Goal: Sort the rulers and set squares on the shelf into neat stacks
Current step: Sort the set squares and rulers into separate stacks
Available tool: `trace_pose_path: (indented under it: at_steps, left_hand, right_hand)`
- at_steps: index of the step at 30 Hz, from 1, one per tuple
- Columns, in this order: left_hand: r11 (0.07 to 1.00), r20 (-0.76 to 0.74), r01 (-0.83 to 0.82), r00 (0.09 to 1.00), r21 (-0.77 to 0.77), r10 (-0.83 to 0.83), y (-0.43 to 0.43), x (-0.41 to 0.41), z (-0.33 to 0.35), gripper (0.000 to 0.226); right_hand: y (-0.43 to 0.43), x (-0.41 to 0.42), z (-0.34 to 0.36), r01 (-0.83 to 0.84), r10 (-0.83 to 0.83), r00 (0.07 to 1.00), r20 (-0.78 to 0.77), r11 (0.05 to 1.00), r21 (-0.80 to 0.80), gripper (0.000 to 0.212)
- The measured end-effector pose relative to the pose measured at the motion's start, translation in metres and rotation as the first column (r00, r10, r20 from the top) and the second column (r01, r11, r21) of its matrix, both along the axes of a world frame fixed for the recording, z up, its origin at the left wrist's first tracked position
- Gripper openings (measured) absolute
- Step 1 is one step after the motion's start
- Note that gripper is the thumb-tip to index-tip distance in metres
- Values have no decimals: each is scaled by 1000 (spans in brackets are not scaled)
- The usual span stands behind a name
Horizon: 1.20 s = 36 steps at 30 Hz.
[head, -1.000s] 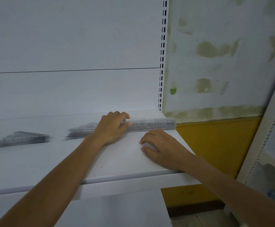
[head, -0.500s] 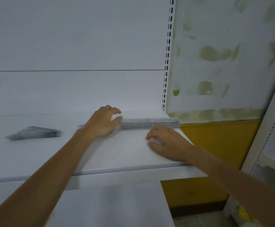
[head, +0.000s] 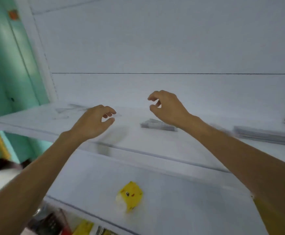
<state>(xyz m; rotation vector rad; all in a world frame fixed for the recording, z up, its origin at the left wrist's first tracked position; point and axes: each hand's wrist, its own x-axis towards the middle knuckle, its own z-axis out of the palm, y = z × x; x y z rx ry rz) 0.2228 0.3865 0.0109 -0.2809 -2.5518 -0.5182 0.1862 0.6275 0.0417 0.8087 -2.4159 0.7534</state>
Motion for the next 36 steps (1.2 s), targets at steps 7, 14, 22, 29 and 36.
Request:
trace_pose_path:
  at_steps: [7, 14, 22, 29, 36]
  left_hand:
    - [994, 55, -113, 992, -2, 113, -129, 44, -22, 23]
    - [989, 89, -141, 987, 46, 137, -205, 52, -42, 24]
    - [985, 100, -115, 990, 125, 103, -245, -1, -56, 24]
    - [985, 112, -144, 985, 95, 133, -291, -70, -47, 22]
    - [994, 120, -100, 988, 45, 94, -326, -126, -54, 26]
  right_hand:
    - [-142, -8, -35, -75, 68, 993, 98, 995, 69, 30]
    - [-211, -22, -59, -71, 56, 979, 195, 995, 71, 29]
    - [-254, -72, -55, -66, 45, 986, 161, 990, 126, 29]
    - [-296, -154, -39, -108, 74, 986, 147, 965, 238, 32]
    - [-327, -213, -53, -83, 29, 980, 195, 957, 279, 30]
